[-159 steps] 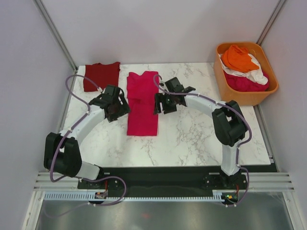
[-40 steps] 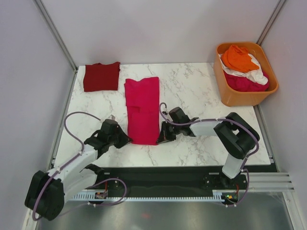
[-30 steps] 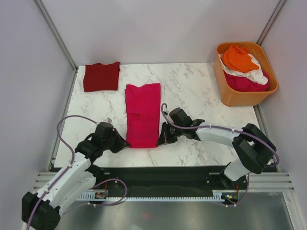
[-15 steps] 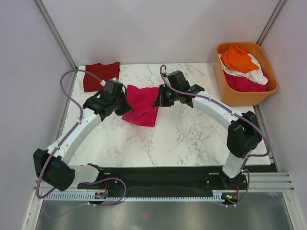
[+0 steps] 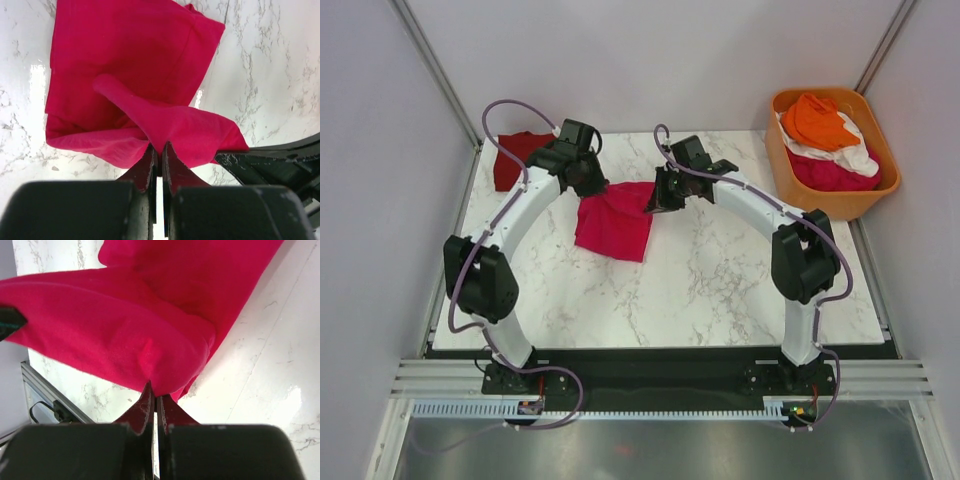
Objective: Fold and stack the t-shirts
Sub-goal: Fold the tshirt
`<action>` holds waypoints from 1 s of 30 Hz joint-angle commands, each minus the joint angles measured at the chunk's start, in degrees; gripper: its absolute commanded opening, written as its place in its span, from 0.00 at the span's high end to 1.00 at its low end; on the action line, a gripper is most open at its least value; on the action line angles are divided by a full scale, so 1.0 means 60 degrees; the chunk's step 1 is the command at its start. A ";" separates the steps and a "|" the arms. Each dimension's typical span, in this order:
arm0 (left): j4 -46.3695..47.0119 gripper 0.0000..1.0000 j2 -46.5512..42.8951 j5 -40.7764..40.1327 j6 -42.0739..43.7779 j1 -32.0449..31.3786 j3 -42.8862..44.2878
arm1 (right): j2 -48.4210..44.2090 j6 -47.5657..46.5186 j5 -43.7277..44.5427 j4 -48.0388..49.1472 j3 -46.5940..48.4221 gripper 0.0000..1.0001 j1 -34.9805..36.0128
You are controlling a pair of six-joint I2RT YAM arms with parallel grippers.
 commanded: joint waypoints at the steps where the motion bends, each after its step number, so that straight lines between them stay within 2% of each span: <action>1: 0.0014 0.98 0.0476 0.0348 0.0623 0.0312 0.1146 | 0.0381 0.0033 -0.0553 -0.0006 0.0942 1.00 -0.0209; 3: -0.0117 0.97 0.1134 0.0710 0.0799 0.0472 0.1615 | 0.0660 0.0107 -0.0686 -0.0021 0.1280 1.00 -0.0297; 6: -0.0482 0.94 0.2554 0.1049 0.1018 0.0677 0.3108 | 0.1581 0.0340 -0.1066 -0.0093 0.2304 0.99 -0.0590; 7: -0.0556 0.91 0.2978 0.1239 0.1048 0.0736 0.4127 | 0.2251 0.0530 -0.1285 -0.0152 0.3018 0.96 -0.0808; 8: -0.0644 0.84 0.3563 0.1415 0.1063 0.0824 0.4761 | 0.2577 0.0662 -0.1287 -0.0283 0.3431 0.89 -0.0927; 9: -0.0689 0.72 0.4700 0.1881 0.1063 0.1013 0.5492 | 0.2957 0.0780 -0.1287 -0.0400 0.3899 0.60 -0.1044; 10: -0.0863 0.52 0.5407 0.2161 0.1063 0.1117 0.7080 | 0.3643 0.0882 -0.1258 -0.0547 0.4977 0.38 -0.1277; 11: -0.1082 0.01 0.6038 0.2396 0.0845 0.1219 0.7923 | 0.3997 0.0999 -0.1156 -0.0650 0.5539 0.02 -0.1381; 12: -0.1171 0.00 0.6900 0.2978 0.0669 0.1438 0.8569 | 0.4306 0.1044 -0.1097 -0.0926 0.6081 0.02 -0.1454; 13: -0.1129 0.00 0.7082 0.3289 0.0247 0.1556 0.9098 | 0.4787 0.1103 -0.1126 -0.1103 0.7029 0.02 -0.1658; 14: -0.1099 0.00 0.7157 0.3495 0.0112 0.1659 0.9103 | 0.4864 0.1132 -0.1126 -0.1163 0.7256 0.02 -0.1747; 17: -0.0749 0.00 0.6472 0.3249 0.0197 0.1792 0.8271 | 0.4296 0.0900 -0.0600 -0.0873 0.6821 0.02 -0.1909; 23: -0.0484 0.00 0.4581 0.2400 0.0769 0.1997 0.6483 | 0.2114 0.0167 -0.0203 0.0708 0.3966 0.02 -0.1822; 25: -0.0484 0.00 0.4171 0.2135 0.0945 0.2011 0.5854 | 0.1541 0.0165 -0.0567 0.1368 0.2838 0.03 -0.1661; 26: -0.0469 0.00 0.3806 0.2077 0.0975 0.2011 0.5619 | 0.1468 0.0209 -0.0859 0.2081 0.2559 0.10 -0.1588; 27: -0.0455 0.02 0.3643 0.1989 0.1033 0.2011 0.5109 | 0.1525 0.0514 -0.1225 0.2451 0.2194 0.39 -0.1427; 28: -0.0426 0.02 0.3497 0.1945 0.1063 0.2011 0.4814 | 0.1656 0.0706 -0.1866 0.2759 0.2117 0.55 -0.1339; 29: -0.0411 0.03 0.3162 0.1828 0.1034 0.2011 0.4521 | 0.1860 0.0969 -0.2380 0.3429 0.2117 0.82 -0.1265; 30: -0.0280 0.04 0.2984 0.1798 0.1019 0.1997 0.3909 | 0.2370 0.1232 -0.2835 0.3857 0.2233 0.92 -0.1192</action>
